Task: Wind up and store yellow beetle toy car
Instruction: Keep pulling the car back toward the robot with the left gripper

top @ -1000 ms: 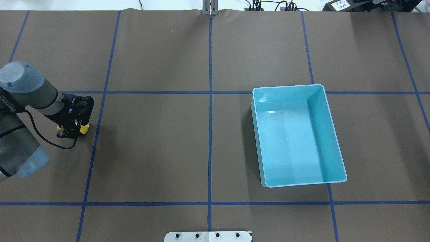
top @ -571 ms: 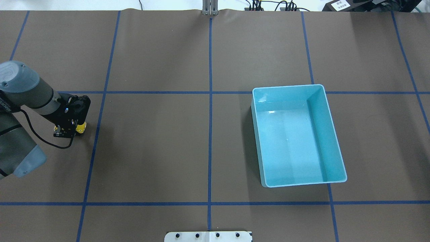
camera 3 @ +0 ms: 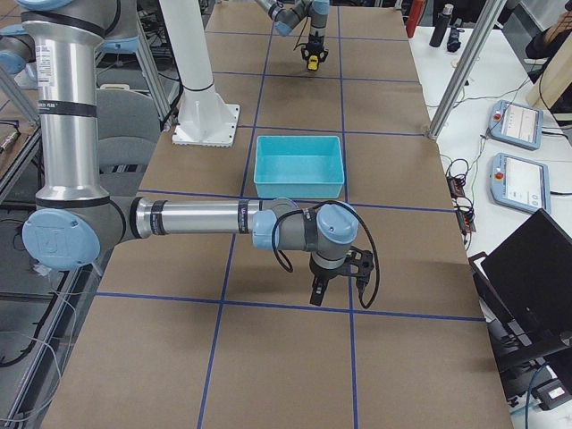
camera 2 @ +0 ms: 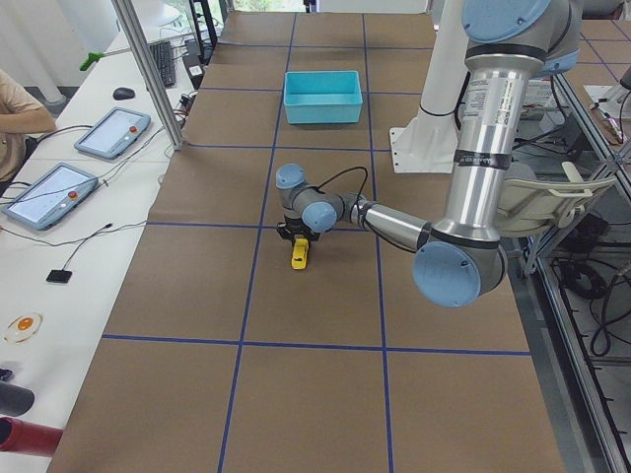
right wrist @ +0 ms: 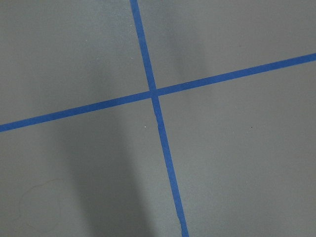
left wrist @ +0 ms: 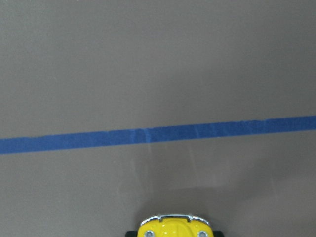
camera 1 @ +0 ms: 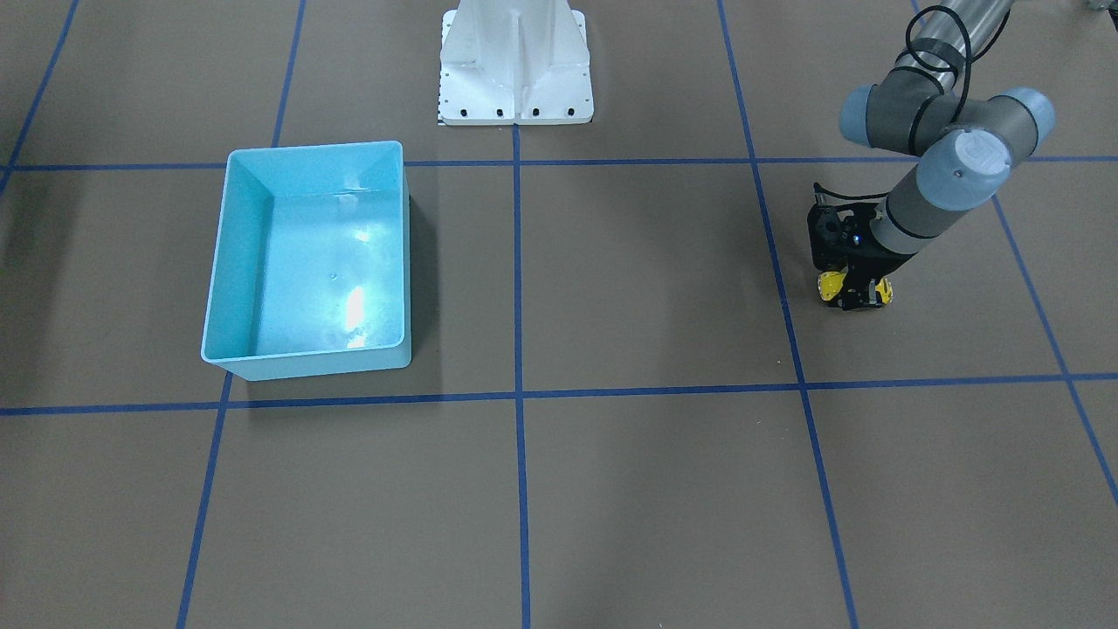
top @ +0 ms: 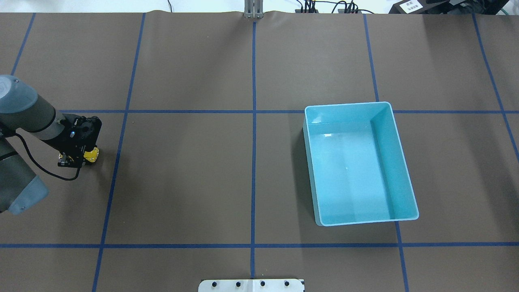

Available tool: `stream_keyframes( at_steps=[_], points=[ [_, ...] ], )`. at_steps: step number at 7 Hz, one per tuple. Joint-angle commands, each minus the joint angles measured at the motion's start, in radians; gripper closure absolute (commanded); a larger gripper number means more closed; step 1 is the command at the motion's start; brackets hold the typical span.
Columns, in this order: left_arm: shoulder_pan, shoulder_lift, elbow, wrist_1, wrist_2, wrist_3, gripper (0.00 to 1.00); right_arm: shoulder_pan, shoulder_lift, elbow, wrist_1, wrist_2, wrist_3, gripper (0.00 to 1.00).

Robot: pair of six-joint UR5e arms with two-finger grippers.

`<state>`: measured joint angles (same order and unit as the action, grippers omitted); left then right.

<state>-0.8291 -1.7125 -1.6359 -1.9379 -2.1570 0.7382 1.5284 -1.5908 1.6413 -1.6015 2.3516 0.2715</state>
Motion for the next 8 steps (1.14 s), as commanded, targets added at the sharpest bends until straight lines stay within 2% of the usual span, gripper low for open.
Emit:
stream_keyframes(
  at_steps=[1,8],
  points=[
    [-0.021,0.002,0.02,-0.018,-0.011,0.036,1.0,-0.001,0.0,-0.001,0.0,0.0,0.0,0.0],
    [-0.058,0.037,0.054,-0.069,-0.046,0.09,1.0,-0.014,0.002,-0.003,0.0,-0.003,0.005,0.0]
  ],
)
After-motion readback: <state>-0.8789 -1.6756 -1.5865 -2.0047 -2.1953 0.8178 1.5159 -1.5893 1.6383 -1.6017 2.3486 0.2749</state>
